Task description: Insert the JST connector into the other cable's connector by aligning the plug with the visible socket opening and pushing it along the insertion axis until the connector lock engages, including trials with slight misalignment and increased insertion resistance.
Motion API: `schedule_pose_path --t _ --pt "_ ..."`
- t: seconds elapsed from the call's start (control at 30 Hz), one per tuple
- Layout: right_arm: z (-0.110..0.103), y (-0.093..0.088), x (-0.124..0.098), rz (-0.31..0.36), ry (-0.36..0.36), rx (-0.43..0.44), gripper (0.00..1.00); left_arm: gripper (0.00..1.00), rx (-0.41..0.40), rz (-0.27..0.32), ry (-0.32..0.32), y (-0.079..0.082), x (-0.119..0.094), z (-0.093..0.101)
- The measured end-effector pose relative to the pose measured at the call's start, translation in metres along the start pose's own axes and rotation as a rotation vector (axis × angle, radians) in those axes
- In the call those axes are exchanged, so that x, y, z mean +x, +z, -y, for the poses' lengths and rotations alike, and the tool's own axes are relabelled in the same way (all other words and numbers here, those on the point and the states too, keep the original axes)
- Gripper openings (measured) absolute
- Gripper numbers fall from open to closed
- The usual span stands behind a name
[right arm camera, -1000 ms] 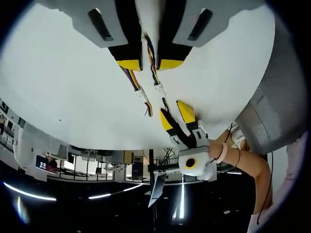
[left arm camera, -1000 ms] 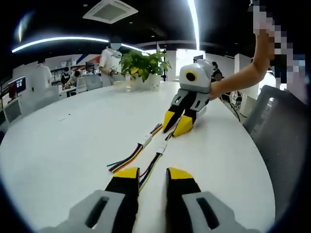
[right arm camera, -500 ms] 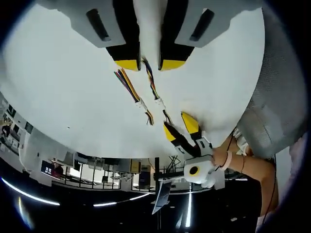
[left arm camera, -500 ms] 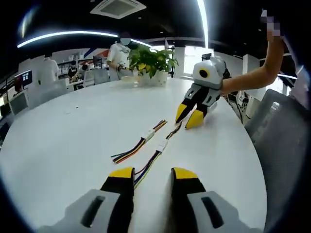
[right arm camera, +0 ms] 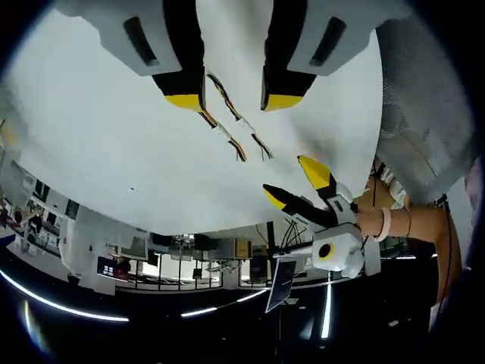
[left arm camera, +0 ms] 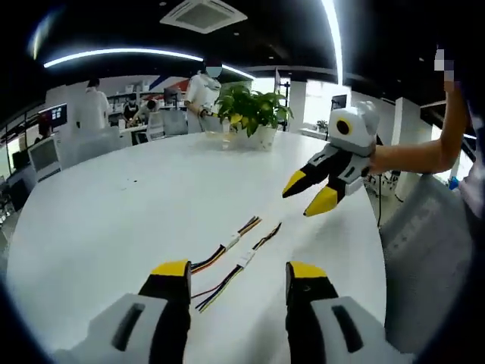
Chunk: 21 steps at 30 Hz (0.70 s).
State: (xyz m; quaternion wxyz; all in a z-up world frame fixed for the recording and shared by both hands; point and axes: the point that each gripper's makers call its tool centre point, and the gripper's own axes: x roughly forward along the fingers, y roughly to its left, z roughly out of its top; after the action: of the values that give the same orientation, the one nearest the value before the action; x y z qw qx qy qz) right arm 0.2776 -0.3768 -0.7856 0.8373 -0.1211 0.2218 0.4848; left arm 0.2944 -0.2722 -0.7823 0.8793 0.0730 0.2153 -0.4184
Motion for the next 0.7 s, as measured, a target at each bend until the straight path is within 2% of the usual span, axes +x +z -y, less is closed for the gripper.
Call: schedule_pose_path --t 0.1,0.2,0.27,0.3,0.33,0.37,0.43,0.53,0.6,0.7 --pt "-0.008 0.006 -0.008 -0.013 -0.012 -0.015 0.30 0.45 -0.007 -0.001 0.014 0.006 -0.009 0.007" --pt "-0.011 0.016 -0.017 0.003 -0.040 0.002 0.29 0.45 -0.012 0.005 0.034 0.011 -0.018 0.011" --pt "-0.013 0.022 -0.024 0.011 -0.061 0.048 0.30 0.45 -0.011 0.012 0.047 0.014 -0.025 0.015" --pt "-0.013 0.024 -0.027 0.022 -0.075 0.106 0.29 0.44 -0.019 0.012 0.057 0.014 -0.028 0.016" --pt "-0.013 0.025 -0.029 0.025 -0.082 0.126 0.28 0.45 -0.038 0.005 0.071 0.014 -0.030 0.015" --pt "-0.011 0.026 -0.033 0.040 -0.111 0.198 0.28 0.45 -0.053 -0.005 0.082 0.012 -0.033 0.015" --pt "-0.014 0.030 -0.038 0.057 -0.121 0.254 0.31 0.46 -0.054 -0.014 0.110 0.011 -0.039 0.015" --pt "-0.018 0.032 -0.045 0.051 -0.148 0.239 0.36 0.48 -0.067 -0.010 0.134 0.011 -0.047 0.019" --pt "-0.021 0.029 -0.049 0.023 -0.176 0.206 0.37 0.49 -0.082 -0.011 0.140 0.013 -0.049 0.022" --pt "-0.029 0.027 -0.050 -0.002 -0.179 0.186 0.39 0.53 -0.068 -0.015 0.144 0.017 -0.051 0.028"
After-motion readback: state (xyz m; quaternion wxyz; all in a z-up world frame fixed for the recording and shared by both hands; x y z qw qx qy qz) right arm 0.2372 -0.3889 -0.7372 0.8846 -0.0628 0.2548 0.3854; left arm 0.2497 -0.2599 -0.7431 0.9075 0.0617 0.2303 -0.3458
